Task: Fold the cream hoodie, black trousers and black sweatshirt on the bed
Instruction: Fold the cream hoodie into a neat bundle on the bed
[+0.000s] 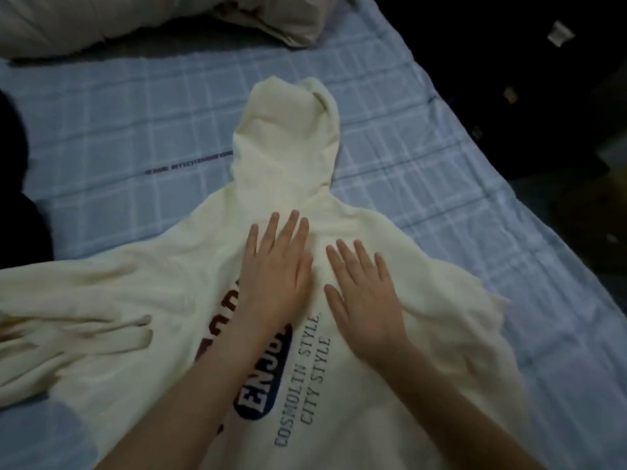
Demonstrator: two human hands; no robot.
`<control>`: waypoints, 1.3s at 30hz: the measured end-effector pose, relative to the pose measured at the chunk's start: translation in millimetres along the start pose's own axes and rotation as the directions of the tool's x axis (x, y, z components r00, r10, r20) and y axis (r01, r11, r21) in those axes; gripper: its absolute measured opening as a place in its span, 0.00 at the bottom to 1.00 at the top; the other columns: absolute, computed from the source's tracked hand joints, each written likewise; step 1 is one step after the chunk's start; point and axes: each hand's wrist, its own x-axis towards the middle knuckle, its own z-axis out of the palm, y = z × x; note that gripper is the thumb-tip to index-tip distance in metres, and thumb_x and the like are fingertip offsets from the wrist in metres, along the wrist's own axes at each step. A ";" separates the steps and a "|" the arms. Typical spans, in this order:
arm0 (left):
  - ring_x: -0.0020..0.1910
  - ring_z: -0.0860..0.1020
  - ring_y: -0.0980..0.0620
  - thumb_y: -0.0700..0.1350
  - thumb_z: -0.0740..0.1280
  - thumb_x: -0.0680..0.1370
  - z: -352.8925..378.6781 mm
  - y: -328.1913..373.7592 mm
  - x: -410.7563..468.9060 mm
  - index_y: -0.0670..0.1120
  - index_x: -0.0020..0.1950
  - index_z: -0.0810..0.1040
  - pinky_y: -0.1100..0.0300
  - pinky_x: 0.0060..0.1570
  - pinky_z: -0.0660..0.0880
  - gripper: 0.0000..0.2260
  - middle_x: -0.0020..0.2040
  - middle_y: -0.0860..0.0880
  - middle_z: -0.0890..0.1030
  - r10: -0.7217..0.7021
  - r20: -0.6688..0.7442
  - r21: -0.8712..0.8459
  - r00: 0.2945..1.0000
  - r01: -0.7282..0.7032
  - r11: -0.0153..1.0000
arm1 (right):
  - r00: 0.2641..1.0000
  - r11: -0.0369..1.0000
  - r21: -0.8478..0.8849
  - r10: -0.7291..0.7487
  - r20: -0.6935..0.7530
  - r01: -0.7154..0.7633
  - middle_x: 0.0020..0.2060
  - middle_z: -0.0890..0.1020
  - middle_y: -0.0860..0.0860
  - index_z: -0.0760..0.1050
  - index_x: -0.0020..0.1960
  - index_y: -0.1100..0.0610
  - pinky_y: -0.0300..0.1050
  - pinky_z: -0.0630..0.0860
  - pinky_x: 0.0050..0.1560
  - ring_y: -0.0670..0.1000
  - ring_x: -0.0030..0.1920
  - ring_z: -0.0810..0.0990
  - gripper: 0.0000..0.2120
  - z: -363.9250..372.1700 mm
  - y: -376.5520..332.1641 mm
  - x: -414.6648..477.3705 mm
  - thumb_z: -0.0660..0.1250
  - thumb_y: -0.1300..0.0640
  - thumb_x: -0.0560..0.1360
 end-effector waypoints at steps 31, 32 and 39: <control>0.74 0.66 0.44 0.60 0.61 0.75 74.6 297.4 -175.7 0.47 0.72 0.72 0.44 0.73 0.58 0.29 0.74 0.47 0.69 -0.200 0.058 -0.305 0.978 0.208 0.929 | 0.962 0.911 0.379 -0.232 0.142 0.164 0.72 0.67 0.58 0.70 0.73 0.49 0.39 0.59 0.68 0.56 0.70 0.68 0.19 -63.2 227.5 -73.9 0.62 0.54 0.82; 0.74 0.65 0.44 0.61 0.62 0.74 81.9 299.5 -174.3 0.47 0.73 0.71 0.44 0.73 0.57 0.31 0.75 0.47 0.68 -0.197 0.078 -0.263 0.977 0.210 0.941 | 0.955 0.900 0.402 -0.251 0.159 0.170 0.71 0.68 0.55 0.72 0.72 0.48 0.36 0.62 0.66 0.52 0.67 0.70 0.19 -62.8 231.3 -68.3 0.64 0.53 0.81; 0.68 0.72 0.35 0.46 0.59 0.76 93.9 304.4 -171.8 0.40 0.68 0.75 0.35 0.66 0.68 0.22 0.69 0.39 0.74 -0.176 0.008 -0.203 0.984 0.174 0.964 | 0.948 0.816 0.562 -0.271 0.166 0.135 0.62 0.78 0.51 0.77 0.66 0.51 0.29 0.72 0.52 0.41 0.51 0.78 0.25 -77.7 250.7 -73.9 0.74 0.66 0.72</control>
